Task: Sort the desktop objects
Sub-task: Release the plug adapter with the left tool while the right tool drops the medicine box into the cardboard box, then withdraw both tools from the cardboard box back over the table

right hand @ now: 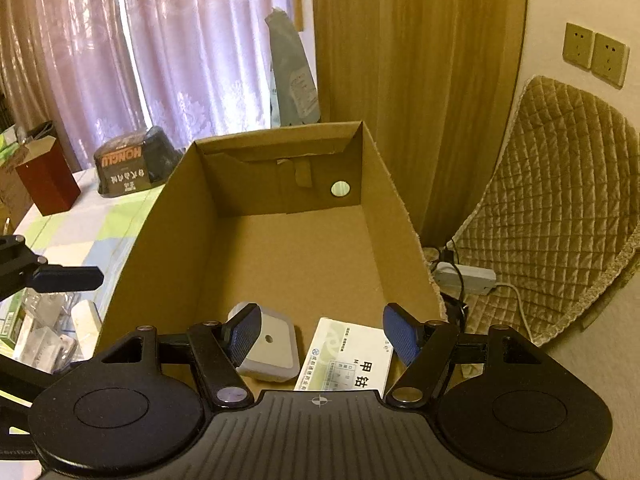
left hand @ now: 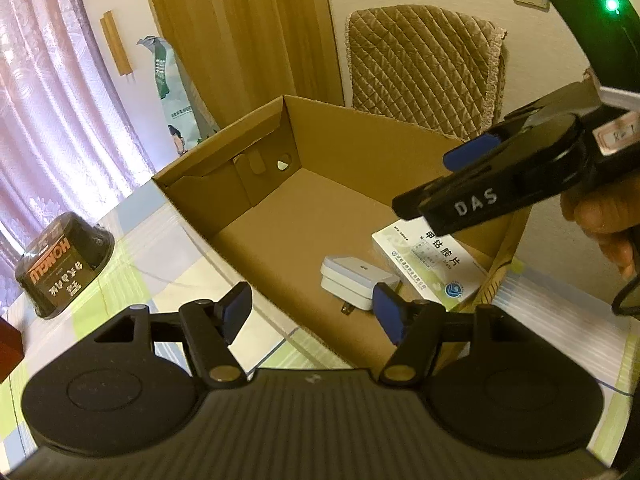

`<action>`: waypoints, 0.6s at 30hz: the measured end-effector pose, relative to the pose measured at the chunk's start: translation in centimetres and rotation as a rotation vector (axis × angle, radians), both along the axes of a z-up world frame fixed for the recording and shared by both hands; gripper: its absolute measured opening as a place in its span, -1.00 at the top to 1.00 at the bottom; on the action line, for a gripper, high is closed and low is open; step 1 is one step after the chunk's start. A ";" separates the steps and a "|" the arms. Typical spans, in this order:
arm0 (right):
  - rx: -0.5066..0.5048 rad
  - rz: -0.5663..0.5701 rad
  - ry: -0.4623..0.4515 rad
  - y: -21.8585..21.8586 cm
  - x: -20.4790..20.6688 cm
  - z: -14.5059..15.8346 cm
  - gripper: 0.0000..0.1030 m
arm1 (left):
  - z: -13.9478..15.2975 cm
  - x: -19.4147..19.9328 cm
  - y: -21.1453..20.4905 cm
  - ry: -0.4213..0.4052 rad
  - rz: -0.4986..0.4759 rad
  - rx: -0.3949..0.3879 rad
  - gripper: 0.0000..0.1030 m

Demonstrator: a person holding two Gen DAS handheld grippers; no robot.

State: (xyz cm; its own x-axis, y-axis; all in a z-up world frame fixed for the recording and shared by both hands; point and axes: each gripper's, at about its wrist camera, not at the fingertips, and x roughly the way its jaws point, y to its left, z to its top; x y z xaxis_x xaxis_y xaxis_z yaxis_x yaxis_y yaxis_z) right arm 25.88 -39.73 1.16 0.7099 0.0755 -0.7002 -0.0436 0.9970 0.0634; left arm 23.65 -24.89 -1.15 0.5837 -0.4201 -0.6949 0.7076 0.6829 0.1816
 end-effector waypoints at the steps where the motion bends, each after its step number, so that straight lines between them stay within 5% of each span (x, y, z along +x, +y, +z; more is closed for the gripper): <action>1: 0.000 0.000 -0.002 0.0 -0.2 0.2 -0.37 | 0.1 -0.2 0.2 0.001 0.004 -0.001 -0.23; 18: -0.002 0.048 -0.037 3.4 -5.9 4.0 -0.37 | 3.2 -5.2 5.2 0.013 0.112 -0.042 -0.31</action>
